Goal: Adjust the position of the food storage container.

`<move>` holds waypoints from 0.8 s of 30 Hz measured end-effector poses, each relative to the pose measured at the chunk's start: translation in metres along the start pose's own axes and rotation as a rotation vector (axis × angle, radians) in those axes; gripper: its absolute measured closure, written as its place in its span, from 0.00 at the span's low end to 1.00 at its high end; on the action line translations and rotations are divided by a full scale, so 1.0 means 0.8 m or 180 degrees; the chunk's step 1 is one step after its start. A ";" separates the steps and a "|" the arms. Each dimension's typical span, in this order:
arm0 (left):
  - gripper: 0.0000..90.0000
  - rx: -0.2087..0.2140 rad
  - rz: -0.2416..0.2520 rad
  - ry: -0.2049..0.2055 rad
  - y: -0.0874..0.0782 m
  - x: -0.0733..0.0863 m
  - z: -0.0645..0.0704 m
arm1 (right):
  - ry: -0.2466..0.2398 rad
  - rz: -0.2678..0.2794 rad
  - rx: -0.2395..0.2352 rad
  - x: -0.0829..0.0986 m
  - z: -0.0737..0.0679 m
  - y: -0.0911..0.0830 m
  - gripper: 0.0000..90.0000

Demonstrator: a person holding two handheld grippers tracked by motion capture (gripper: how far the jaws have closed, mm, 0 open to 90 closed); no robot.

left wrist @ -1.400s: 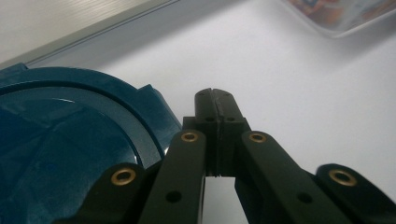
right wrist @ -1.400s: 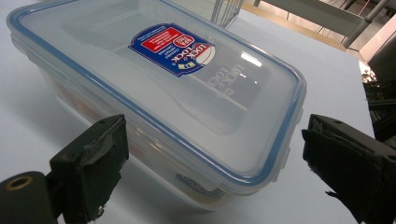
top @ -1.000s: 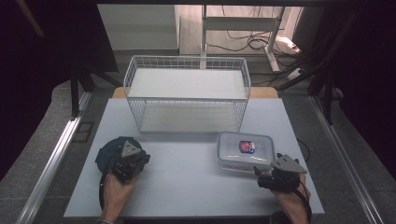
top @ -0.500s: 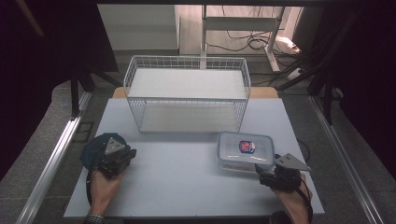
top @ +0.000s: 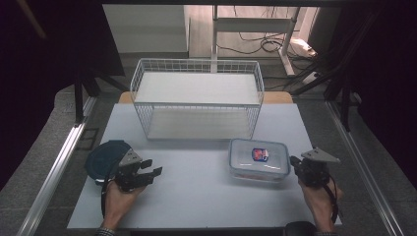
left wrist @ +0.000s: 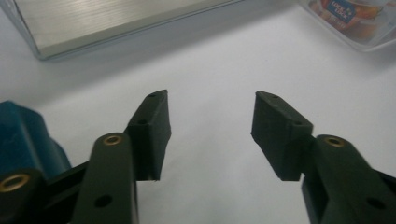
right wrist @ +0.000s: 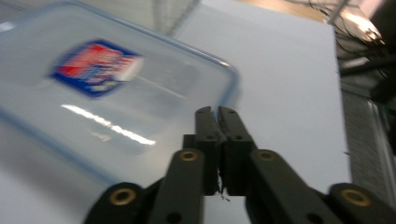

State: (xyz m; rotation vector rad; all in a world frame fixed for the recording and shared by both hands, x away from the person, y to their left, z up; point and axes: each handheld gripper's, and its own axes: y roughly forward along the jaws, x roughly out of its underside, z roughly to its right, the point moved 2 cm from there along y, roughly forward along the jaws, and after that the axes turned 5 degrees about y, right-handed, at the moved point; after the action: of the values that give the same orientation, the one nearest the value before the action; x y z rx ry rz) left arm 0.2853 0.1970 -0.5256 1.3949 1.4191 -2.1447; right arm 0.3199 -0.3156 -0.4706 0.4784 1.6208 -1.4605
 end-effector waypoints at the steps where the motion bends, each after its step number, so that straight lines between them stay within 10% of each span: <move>1: 0.49 0.0000 0.0000 0.0000 0.000 0.000 0.000 | 0.0000 0.0000 0.0000 0.000 0.000 0.000 0.99; 11: 0.53 0.0066 -0.0005 0.0013 0.011 0.000 0.007 | 0.0366 -0.0378 -0.0037 -0.012 0.044 0.060 1.00; 24: 0.64 0.0150 0.0137 -0.0166 0.014 0.000 0.001 | 0.0169 -0.0444 -0.0428 -0.024 -0.013 0.075 1.00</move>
State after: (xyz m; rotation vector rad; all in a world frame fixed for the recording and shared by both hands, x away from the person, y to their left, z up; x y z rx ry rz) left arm 0.2916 0.1903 -0.5326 1.3626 1.3159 -2.1845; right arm 0.3727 -0.2863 -0.4924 0.3361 1.8121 -1.4387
